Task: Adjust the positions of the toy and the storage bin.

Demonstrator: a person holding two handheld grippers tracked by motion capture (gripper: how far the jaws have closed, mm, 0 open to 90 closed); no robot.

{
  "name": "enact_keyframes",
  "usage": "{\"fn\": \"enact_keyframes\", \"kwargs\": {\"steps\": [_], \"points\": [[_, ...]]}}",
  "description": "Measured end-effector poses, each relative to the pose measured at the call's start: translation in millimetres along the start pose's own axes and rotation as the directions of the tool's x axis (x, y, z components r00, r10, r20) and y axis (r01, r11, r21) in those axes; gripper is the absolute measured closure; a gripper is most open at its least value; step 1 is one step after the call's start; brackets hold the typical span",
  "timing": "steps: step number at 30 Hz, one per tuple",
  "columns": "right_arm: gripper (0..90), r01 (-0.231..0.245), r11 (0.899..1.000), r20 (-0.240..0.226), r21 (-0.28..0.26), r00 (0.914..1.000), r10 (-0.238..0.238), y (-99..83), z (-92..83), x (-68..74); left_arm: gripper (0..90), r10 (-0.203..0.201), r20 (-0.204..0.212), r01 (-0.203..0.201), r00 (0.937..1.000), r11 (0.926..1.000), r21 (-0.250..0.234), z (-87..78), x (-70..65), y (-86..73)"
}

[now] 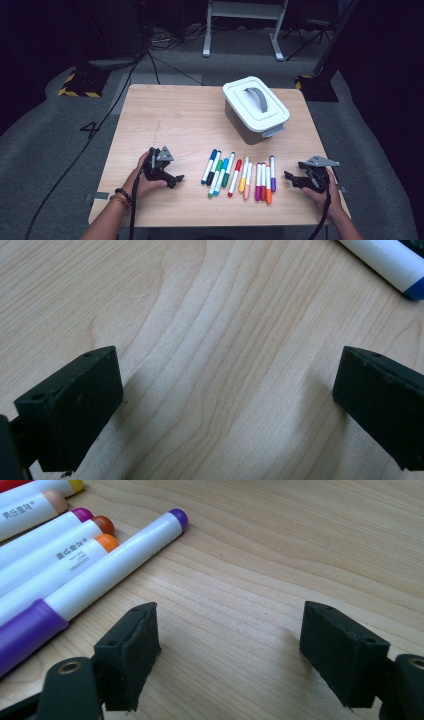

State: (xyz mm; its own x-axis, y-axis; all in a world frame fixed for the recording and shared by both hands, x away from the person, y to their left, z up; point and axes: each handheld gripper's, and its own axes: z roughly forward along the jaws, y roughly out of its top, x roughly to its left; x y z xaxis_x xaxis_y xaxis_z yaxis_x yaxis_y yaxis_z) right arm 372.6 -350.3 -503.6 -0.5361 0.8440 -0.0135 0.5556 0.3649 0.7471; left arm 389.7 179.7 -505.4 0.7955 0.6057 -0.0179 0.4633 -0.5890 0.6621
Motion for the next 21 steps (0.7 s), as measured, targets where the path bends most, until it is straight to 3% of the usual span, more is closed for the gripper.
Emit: {"fn": "enact_keyframes", "kwargs": {"steps": [6,11,21], "points": [[23.7,0.0,1.0,0.002,0.0,1.0,0.0,-0.2,-0.3,0.3,0.2,0.006,0.004,-0.006,1.0,1.0,0.001,3.0,1.7,3.6],[23.1,0.008,1.0,-0.008,0.0,0.9999,-0.008,0.5,0.6,1.6,0.2,0.023,0.013,-0.023,0.9997,0.9997,0.004,13.6,5.3,16.2],[23.0,0.106,0.994,-0.021,-0.018,0.9941,-0.107,0.8,-0.3,13.8,0.4,0.06,0.052,-0.06,0.9969,0.9982,-0.001,32.9,-2.4,37.7]]}}
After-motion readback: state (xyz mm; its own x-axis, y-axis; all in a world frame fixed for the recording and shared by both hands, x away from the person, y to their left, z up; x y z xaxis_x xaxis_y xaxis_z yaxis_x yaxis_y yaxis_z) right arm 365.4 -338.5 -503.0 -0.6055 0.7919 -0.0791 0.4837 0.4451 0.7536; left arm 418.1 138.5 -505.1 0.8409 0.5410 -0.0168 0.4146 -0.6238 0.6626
